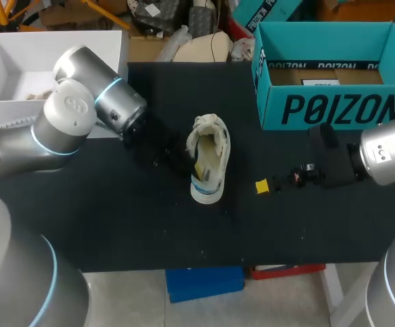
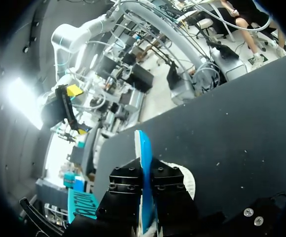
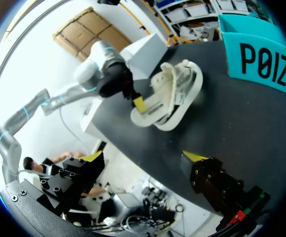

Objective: Take the shoe out of the shoebox, open the shoe tongue, remove and reinsert the insole, then place the shoe into the shoebox

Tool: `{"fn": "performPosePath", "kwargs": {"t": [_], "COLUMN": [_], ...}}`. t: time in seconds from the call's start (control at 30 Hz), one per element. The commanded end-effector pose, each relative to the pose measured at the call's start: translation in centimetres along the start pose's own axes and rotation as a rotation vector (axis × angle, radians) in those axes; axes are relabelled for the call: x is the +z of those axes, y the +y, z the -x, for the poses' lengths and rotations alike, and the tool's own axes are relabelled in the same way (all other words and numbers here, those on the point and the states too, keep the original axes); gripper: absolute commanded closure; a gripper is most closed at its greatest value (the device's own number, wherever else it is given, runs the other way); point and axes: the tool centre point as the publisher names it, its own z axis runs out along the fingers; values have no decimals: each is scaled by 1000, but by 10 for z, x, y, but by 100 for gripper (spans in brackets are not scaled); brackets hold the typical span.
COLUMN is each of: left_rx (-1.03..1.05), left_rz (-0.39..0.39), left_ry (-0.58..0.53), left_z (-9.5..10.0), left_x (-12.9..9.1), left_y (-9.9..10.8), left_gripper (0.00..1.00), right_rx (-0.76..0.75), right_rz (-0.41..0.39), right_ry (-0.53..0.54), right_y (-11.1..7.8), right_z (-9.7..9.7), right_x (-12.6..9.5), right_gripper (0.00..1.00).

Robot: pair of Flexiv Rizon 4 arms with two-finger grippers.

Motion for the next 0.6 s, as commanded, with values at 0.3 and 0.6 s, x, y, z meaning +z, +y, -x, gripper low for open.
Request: {"fn": "performPosePath", "kwargs": {"t": [0.3,0.6], "left_rx": [9,-11], "left_rz": [37,68], "left_ry": [7,70], "left_z": [7,8], "left_x": [-1,-4], "left_y": [43,59], "left_gripper": [100,100], "right_rx": [2,2], "right_rz": [-1,-1], "right_ry": [-2,-2], "right_y": [1,1], "right_z": [0,0], "right_x": [1,1], "right_gripper": [0,0]}}
